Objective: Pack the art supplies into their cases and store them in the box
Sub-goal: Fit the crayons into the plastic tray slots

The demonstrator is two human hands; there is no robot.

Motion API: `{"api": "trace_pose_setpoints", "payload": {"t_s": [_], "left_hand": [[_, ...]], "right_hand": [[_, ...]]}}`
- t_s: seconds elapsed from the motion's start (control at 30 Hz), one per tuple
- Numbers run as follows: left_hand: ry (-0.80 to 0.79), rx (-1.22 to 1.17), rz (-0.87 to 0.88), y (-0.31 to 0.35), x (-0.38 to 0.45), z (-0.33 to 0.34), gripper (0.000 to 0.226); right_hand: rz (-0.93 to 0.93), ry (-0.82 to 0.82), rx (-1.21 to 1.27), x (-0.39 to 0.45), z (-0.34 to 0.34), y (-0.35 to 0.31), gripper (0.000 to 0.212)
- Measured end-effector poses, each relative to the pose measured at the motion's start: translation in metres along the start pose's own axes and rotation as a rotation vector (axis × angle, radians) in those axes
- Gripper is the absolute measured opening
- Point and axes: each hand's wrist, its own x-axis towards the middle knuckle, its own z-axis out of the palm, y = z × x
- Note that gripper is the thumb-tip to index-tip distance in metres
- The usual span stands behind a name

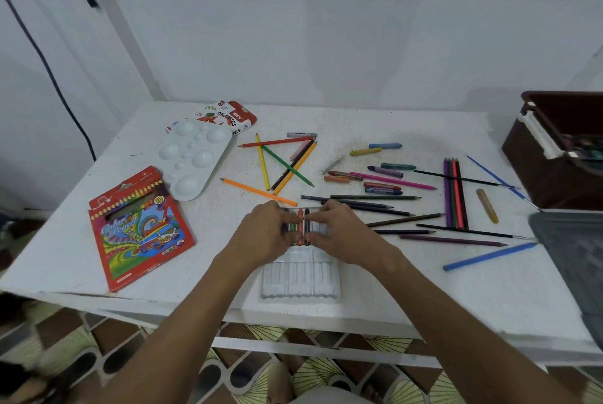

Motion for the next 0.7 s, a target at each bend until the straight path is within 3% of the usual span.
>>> {"api": "trace_pose_setpoints", "payload": {"t_s": [0.23, 0.43, 0.7], "left_hand": [[-0.014, -0.074, -0.004, 0.001, -0.002, -0.005, 0.03], [-0.022, -0.121, 0.006, 0.013, 0.017, -0.016, 0.019], [-0.047, -0.026, 0.199, 0.077, 0.099, 0.004, 0.029]], "right_hand": [[0.004, -0.001, 0.008, 0.0, -0.001, 0.001, 0.039], [-0.042, 0.14, 0.066, -0.009, -0.019, 0.014, 0.034], [0.208, 0.335, 0.051, -0.028, -0.083, 0.082, 0.019]]}}
